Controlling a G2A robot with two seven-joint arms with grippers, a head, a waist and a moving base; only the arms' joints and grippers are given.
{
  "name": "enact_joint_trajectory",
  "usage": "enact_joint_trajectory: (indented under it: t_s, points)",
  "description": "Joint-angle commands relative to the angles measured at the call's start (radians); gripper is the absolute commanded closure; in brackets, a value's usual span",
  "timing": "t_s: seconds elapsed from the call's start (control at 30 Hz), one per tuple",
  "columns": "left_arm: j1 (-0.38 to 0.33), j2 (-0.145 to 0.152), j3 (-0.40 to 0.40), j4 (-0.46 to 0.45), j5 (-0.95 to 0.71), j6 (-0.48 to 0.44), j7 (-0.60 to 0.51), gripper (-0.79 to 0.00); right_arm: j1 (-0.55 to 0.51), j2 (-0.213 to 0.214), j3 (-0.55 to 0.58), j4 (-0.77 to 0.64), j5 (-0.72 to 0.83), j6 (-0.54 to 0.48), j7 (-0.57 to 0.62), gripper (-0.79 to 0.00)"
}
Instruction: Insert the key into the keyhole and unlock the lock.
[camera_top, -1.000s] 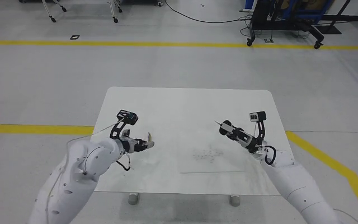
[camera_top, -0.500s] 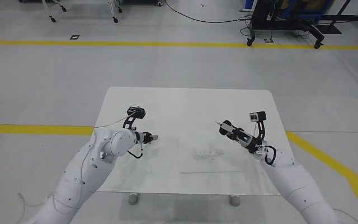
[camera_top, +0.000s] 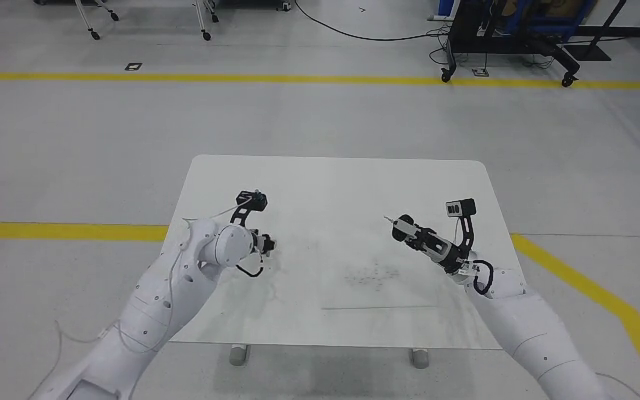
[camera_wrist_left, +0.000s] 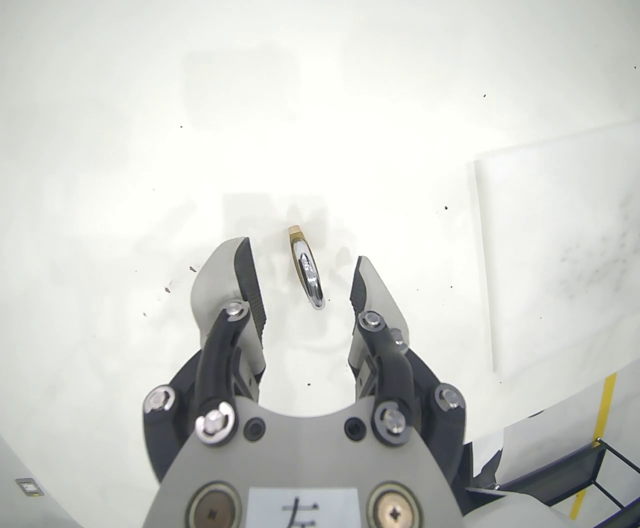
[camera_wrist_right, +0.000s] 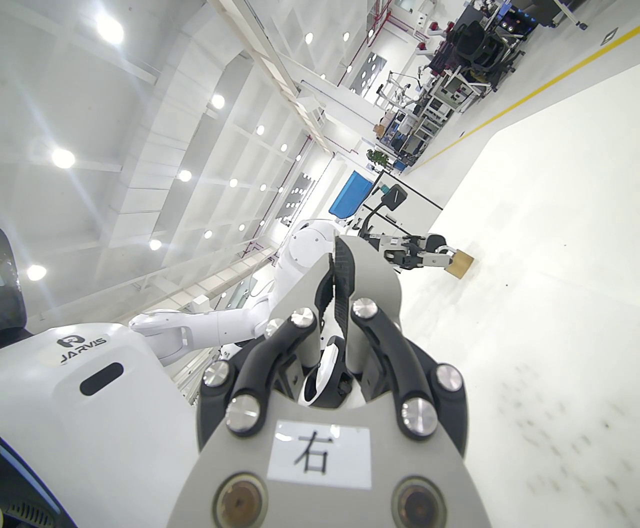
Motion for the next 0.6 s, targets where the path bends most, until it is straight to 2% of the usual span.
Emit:
enact_joint_trajectory:
  t_s: [0.0,0.03,0.37,0.57]
  points:
    - [-0.001,-0.002,0.0,0.0,0.004,0.002,-0.002,-0.188,0.0,0.0,0.0,0.0,0.0,0.0,0.0,0.0]
    - [-0.001,-0.003,0.002,0.0,0.008,0.003,-0.006,0.0,0.0,0.0,0.0,0.0,0.0,0.0,0.0,0.0]
    - [0.008,-0.012,0.01,-0.016,0.022,-0.008,-0.026,0.0,0.0,0.0,0.0,0.0,0.0,0.0,0.0,0.0]
    - [0.049,-0.006,-0.03,-0.064,0.006,-0.044,0.047,0.0,0.0,0.0,0.0,0.0,0.0,0.0,0.0,0.0]
